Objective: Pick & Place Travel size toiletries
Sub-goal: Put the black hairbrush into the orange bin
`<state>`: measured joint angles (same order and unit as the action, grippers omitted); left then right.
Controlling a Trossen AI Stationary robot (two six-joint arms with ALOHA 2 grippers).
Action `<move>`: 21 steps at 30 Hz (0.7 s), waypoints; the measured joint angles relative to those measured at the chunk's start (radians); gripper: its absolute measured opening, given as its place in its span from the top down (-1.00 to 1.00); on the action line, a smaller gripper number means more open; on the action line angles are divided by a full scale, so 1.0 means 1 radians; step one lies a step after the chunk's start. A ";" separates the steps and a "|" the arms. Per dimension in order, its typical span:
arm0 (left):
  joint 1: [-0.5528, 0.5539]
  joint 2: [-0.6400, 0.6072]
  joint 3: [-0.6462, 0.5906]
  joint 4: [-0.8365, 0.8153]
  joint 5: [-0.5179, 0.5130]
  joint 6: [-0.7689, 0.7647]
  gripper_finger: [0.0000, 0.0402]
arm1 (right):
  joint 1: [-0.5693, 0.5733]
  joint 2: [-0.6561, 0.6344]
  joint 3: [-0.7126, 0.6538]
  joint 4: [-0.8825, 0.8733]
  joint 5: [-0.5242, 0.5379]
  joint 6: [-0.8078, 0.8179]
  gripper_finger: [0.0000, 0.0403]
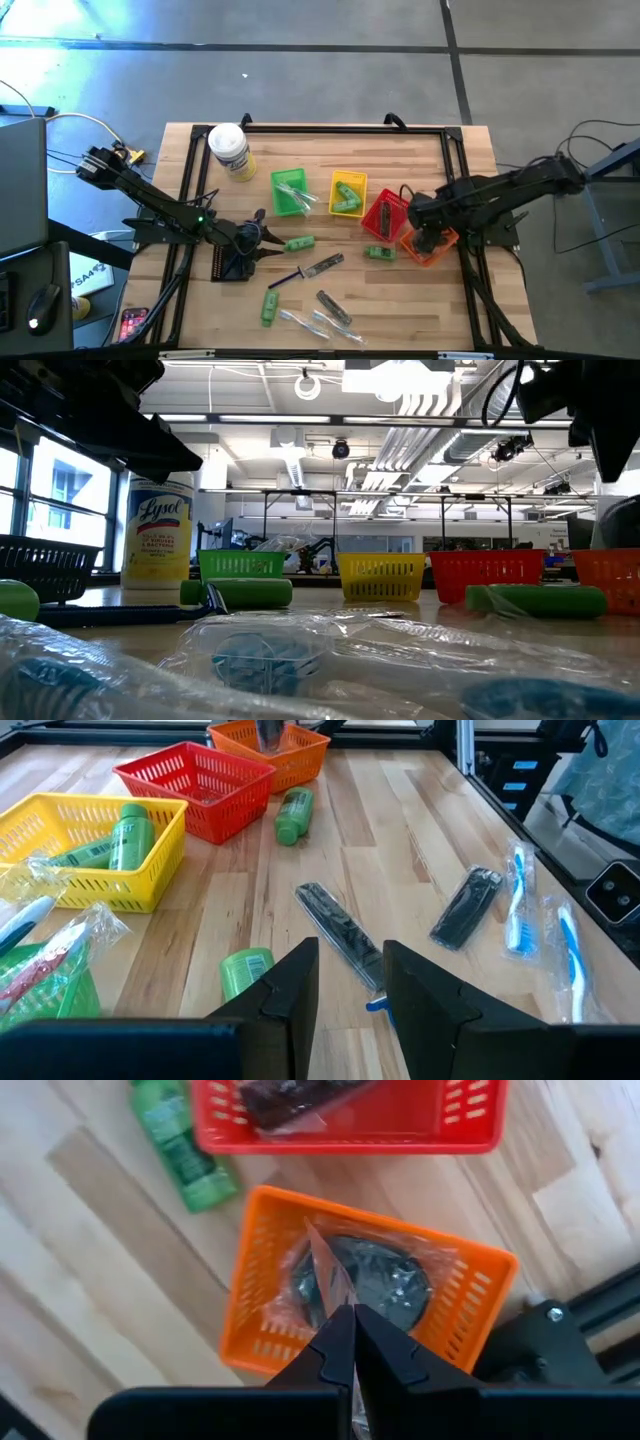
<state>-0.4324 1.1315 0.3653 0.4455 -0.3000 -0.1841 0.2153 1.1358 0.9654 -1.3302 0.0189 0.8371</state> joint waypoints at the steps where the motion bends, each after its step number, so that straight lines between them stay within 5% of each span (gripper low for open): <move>1: 0.000 0.000 0.000 -0.001 0.000 0.000 0.44 | -0.013 0.000 -0.008 0.002 -0.002 -0.005 0.99; 21: 0.000 0.000 0.000 0.000 0.000 0.000 0.44 | -0.232 0.010 -0.118 0.192 -0.226 -0.349 0.99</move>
<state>-0.4324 1.1313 0.3653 0.4454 -0.3000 -0.1841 -0.0164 1.1460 0.8476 -1.1380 -0.2073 0.4886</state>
